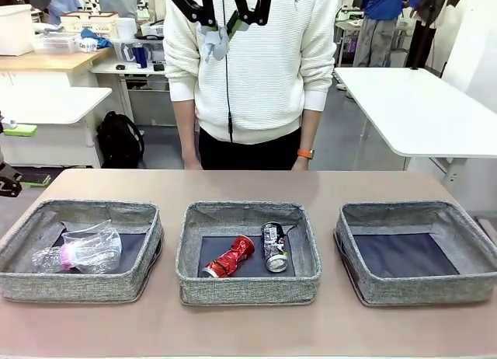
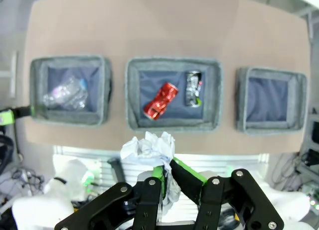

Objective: Sort the waste into the appropriate baskets.
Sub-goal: Place the picked waste into the Fabric basket indicated by the person.

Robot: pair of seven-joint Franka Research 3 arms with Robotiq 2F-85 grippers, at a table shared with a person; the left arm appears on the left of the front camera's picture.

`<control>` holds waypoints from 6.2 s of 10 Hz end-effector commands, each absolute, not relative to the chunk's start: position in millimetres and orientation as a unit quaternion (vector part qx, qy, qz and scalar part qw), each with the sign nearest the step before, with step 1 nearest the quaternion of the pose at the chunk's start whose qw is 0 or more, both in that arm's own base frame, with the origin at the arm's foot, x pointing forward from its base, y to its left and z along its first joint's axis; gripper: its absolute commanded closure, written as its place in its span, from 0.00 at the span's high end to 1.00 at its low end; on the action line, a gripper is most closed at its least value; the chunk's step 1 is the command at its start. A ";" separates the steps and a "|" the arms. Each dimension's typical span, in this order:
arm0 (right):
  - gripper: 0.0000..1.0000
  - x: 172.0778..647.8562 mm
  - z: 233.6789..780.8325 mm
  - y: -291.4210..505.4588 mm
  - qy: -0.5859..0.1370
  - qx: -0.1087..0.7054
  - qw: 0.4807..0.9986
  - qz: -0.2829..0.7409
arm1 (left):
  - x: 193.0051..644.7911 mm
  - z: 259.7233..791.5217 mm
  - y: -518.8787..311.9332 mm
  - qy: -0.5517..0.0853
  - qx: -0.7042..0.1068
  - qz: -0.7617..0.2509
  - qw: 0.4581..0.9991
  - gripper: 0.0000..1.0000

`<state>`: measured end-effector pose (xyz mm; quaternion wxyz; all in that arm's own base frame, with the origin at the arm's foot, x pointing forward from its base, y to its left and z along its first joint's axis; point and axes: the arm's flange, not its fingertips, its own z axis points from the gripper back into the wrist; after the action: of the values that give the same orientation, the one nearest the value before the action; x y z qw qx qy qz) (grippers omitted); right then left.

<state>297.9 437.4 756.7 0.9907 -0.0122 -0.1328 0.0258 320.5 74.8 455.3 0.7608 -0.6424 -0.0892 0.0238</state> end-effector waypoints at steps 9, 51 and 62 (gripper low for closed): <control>0.07 295.3 757.3 433.0 -0.125 -0.010 0.992 0.031 | 320.2 456.8 72.5 -0.100 -0.651 0.017 0.753 1.00; 1.00 315.9 392.5 19.8 0.019 0.120 0.935 -0.334 | 320.2 456.8 72.5 -0.100 -0.651 0.017 0.753 1.00; 1.00 329.2 460.4 11.0 0.104 0.636 0.757 -0.108 | 320.2 456.8 72.5 -0.100 -0.651 0.017 0.753 1.00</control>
<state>337.2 12.4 478.7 0.7907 0.5768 0.0716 -0.1923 321.1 75.3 455.7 0.7607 -0.6424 -0.0896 0.0239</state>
